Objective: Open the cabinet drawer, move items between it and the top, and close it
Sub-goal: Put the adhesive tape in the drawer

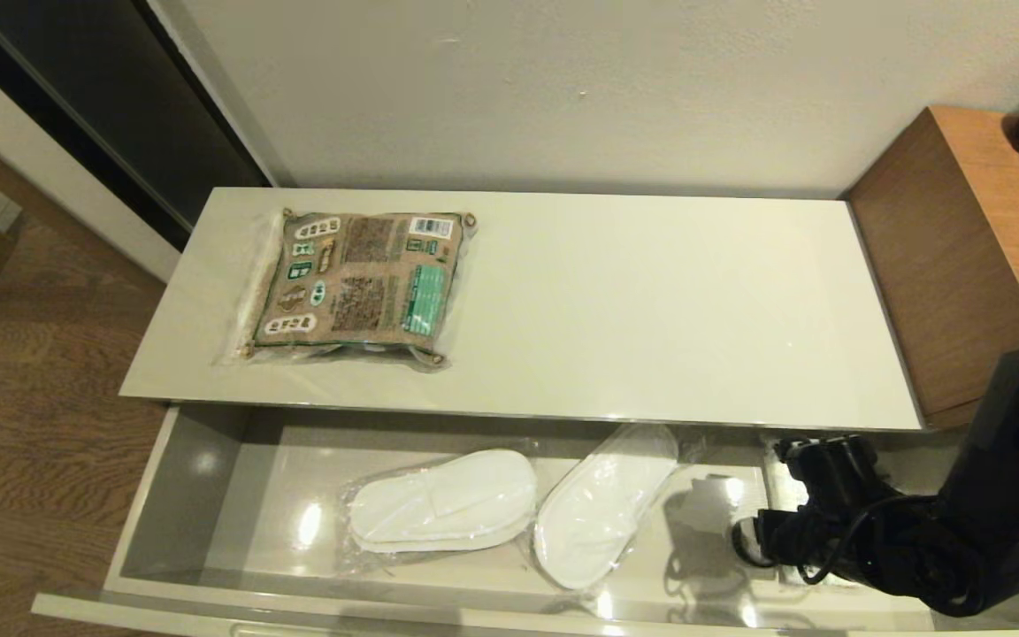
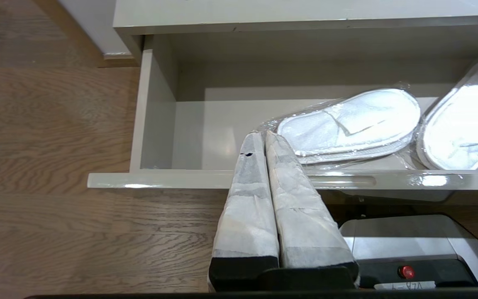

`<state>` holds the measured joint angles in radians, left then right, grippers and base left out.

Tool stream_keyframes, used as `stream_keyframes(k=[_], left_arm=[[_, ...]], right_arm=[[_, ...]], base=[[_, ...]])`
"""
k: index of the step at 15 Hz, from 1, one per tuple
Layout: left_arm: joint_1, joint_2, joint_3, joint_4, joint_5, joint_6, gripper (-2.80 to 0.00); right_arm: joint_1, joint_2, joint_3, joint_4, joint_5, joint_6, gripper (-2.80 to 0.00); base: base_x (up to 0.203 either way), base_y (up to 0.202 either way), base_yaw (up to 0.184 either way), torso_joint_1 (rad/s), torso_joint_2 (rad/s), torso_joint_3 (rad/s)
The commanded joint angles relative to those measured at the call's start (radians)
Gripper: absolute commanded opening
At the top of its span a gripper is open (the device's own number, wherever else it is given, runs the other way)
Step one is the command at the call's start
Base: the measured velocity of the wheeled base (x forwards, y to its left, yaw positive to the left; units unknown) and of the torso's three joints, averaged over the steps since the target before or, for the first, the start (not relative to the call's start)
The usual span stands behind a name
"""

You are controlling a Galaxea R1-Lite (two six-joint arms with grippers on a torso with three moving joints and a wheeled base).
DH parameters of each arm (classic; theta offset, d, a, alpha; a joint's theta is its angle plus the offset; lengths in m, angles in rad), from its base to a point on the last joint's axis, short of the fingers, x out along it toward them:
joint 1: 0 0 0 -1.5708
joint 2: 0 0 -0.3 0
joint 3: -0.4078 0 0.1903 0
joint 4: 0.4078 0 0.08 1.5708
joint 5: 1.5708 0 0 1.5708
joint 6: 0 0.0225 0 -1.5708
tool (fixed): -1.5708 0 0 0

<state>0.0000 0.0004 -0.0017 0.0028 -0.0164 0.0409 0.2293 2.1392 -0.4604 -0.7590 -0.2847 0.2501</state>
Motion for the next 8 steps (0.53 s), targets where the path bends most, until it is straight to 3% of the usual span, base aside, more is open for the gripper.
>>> stream_keyframes(k=[1,5,8], left_arm=[[0.002,0.001,0.0,0.0,0.0,0.001,-2.8],[0.001,0.001,0.0,0.0,0.0,0.001,-2.8],[0.002,0.001,0.0,0.0,0.0,0.001,-2.8]], right_arm=[[0.002,-0.054,0.008,0.003,0.002,0.0,0.0],[0.02,-0.269,-0.011,0.11,0.007,-0.029,0.0],[0.06,-0.541,-0.103,0.396,0.03,-0.031,0.0]], base=[[0.0,0.0,0.0,0.0,0.0,0.0],[0.0,0.0,0.0,0.0,0.0,0.0],[0.0,0.0,0.0,0.0,0.0,0.0]])
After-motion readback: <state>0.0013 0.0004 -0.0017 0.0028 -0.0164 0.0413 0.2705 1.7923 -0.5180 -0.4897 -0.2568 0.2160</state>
